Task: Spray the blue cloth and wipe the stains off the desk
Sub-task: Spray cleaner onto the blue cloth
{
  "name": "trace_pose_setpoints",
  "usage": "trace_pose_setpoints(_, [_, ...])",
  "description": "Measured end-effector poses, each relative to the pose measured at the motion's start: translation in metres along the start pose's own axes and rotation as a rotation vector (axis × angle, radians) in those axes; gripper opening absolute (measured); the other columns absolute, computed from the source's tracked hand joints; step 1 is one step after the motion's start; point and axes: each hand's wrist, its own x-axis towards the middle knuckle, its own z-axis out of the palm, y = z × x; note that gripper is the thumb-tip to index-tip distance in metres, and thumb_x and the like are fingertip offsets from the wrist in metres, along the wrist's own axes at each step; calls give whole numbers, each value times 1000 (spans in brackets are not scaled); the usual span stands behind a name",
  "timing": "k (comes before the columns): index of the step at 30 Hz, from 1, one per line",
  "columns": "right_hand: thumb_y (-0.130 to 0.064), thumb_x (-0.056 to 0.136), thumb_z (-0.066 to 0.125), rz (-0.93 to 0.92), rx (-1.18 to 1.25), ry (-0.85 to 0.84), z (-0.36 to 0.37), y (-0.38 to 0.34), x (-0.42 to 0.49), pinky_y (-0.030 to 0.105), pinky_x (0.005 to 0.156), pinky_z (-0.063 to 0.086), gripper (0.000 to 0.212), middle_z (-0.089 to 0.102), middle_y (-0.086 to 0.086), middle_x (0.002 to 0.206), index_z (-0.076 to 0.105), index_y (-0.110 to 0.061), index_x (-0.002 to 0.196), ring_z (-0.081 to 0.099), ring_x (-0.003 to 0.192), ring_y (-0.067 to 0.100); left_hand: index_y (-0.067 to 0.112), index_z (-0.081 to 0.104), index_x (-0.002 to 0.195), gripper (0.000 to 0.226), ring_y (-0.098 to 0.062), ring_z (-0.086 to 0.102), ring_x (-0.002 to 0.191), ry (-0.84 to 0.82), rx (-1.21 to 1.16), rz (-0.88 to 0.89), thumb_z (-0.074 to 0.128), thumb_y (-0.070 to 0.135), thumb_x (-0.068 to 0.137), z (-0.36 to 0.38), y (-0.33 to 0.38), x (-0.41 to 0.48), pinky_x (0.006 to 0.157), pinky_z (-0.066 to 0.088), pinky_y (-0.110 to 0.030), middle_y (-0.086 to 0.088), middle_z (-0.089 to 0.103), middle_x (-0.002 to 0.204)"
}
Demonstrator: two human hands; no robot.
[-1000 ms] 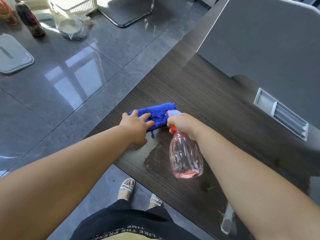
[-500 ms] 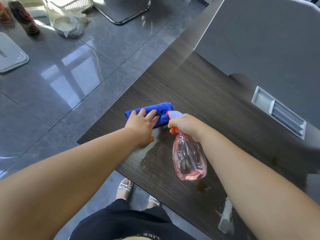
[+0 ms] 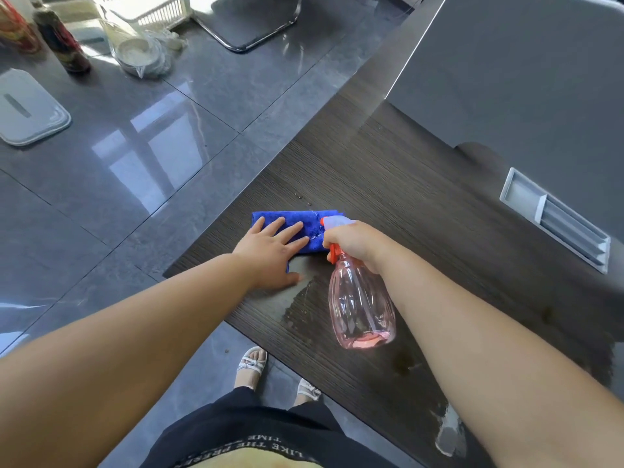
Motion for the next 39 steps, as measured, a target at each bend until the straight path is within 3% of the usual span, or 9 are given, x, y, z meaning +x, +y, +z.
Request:
trace_pose_setpoints(5, [-18,80,55,0,-27,-67,5,4,-4,30,61,38,27,63,10,82,57,-5,104,50,71,22,34,3,148,75,-29,-3,144,30,61,-56,35,64,87,8,4,-6,116,-3,-50,0,-4,158])
trace_pose_setpoints(9, [-14,81,53,-25,-75,-100,11,8,-10,32,63,37,10,59,13,82,54,-15,91,49,74,23,31,16,145,70,-28,10,140,94,68,-63,39,60,85,9,8,-6,113,6,-49,1,2,158])
trace_pose_setpoints(14, [-13,78,50,-37,-126,-90,12,9,-14,29,57,33,11,57,13,76,54,-17,87,48,69,23,32,27,141,59,-18,2,145,87,11,53,42,52,88,3,-5,-2,113,-10,-56,7,5,158])
trace_pose_setpoints(17, [-17,78,53,-2,-135,-86,6,10,-14,28,58,35,36,62,10,77,54,-7,114,51,71,22,37,32,138,50,-23,14,140,168,49,44,38,51,90,-1,-8,-4,115,-5,-52,-1,19,151])
trace_pose_setpoints(20, [-17,81,53,-6,-163,-84,0,10,-14,28,62,37,40,64,9,81,52,-13,121,51,72,22,38,31,139,48,-25,22,133,183,84,-4,32,49,93,1,-1,-9,113,2,-51,-2,29,145])
trace_pose_setpoints(26, [-14,80,51,-14,-194,-115,-1,12,-12,30,62,33,38,56,8,71,49,-4,117,50,64,20,38,15,145,55,-24,-4,145,105,106,-67,26,55,94,10,2,-11,104,-17,-65,3,7,158])
trace_pose_setpoints(30, [-23,77,55,-45,-228,-100,-1,7,-10,31,68,38,11,66,6,80,58,-26,87,54,75,22,39,15,145,57,-24,-7,145,76,75,-61,28,57,92,10,-2,-11,105,-14,-68,5,1,158])
trace_pose_setpoints(36, [-20,75,55,-59,-244,-70,-4,-4,-4,32,66,36,37,62,5,69,57,-17,112,47,67,22,46,13,143,62,-20,-6,146,17,4,-42,35,62,87,8,-8,-8,104,-14,-68,6,-3,158])
trace_pose_setpoints(39, [-20,77,54,-95,-301,-83,-1,-14,-6,31,63,35,28,62,5,73,58,-13,103,46,64,21,50,13,142,62,-18,-6,146,-3,-12,-21,37,63,87,6,-12,-8,105,-13,-68,7,-5,158])
